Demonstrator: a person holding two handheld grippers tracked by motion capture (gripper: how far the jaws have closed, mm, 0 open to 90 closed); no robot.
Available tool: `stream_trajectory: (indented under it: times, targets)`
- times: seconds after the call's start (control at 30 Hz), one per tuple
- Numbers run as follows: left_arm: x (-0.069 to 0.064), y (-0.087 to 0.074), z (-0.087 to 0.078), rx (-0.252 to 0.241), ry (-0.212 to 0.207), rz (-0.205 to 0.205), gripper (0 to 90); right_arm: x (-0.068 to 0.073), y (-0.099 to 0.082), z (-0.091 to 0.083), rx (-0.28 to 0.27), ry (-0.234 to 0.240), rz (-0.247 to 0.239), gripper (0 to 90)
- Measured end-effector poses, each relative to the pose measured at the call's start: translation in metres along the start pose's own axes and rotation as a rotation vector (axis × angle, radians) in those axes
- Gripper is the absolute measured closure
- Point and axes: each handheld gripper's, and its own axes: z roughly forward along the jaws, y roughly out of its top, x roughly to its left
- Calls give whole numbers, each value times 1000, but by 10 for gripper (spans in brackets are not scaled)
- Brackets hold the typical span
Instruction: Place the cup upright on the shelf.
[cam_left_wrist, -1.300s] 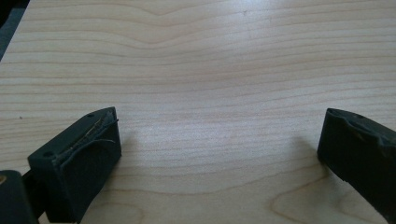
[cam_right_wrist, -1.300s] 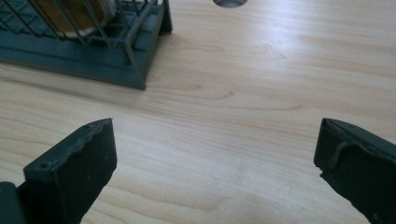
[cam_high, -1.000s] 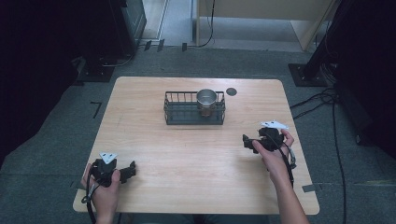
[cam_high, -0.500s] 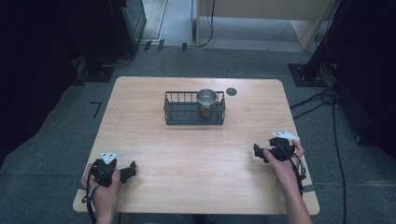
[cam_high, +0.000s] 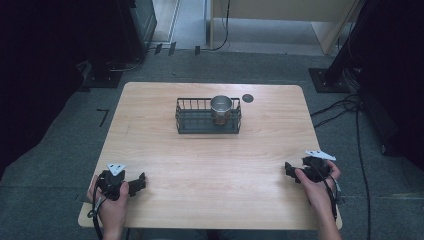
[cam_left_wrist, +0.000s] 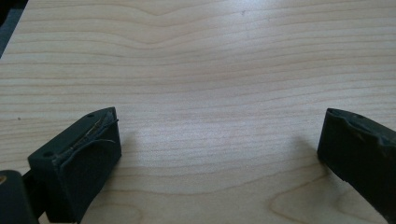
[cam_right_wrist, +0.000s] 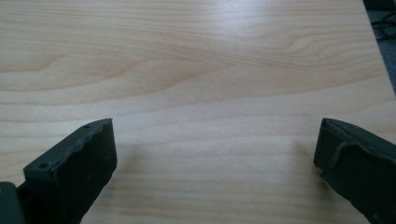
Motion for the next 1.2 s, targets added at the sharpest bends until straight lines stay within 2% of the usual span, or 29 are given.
stream_trajectory:
  times: [0.23,0.63,1.2]
  targets:
    - [0,0,0,0,0,0,0,-10,-9,-5,-1,-32,-6,0]
    - [0,0,0,0,0,0,0,-14,-23,-13,-41,-30,-14,0]
    - [0,0,0,1,0,0,0,-15,-28,-18,-42,-32,-12,0]
